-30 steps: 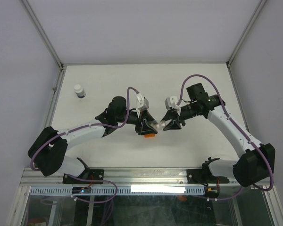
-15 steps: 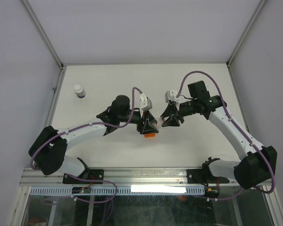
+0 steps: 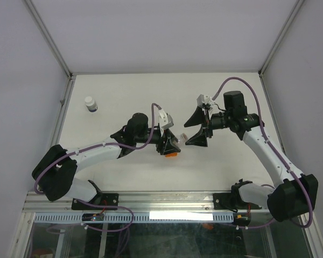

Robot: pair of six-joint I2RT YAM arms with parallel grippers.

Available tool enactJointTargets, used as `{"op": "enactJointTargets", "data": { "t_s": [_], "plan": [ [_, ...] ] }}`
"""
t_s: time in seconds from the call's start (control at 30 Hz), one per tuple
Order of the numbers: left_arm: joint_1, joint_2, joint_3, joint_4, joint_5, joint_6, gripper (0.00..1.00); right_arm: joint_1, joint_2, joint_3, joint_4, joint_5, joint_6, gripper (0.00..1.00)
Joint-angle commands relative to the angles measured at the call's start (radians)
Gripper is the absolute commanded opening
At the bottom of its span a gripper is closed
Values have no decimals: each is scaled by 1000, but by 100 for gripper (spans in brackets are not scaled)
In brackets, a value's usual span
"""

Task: Sort the pills into containers
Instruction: Unscrew the lid of the pill bottle.

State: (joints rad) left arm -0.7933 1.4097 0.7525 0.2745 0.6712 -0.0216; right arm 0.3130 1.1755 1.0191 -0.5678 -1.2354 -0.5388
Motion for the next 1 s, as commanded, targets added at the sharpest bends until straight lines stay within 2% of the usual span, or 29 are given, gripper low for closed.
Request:
{"op": "enactJointTargets", "data": {
  "t_s": [0.0,0.33,0.47,0.67,0.7,0.8,0.9,0.97],
  "plan": [
    [-15,-40,7,94,-25,-27,0,26,2,-7,46,19,46,95],
    [-18,-63,-10,140,-21,-47,0,82,64,-8,-4,118,-1,92],
    [-18,-70,-20,154,-15,-47,0,90,81,1,-33,112,-22,87],
    [-18,-75,-26,166,-20,-47,0,97,90,16,-97,53,-88,60],
    [-18,-76,-27,169,-19,-50,0,98,91,19,-107,44,-99,53],
    [-18,-76,-29,181,-13,-57,0,101,94,28,-121,16,-112,25],
    [-18,-69,-32,196,-2,-68,0,102,93,29,-126,-17,-114,11],
    [-18,-65,-35,207,4,-78,1,101,95,30,-125,-37,-111,5]
  ]
}}
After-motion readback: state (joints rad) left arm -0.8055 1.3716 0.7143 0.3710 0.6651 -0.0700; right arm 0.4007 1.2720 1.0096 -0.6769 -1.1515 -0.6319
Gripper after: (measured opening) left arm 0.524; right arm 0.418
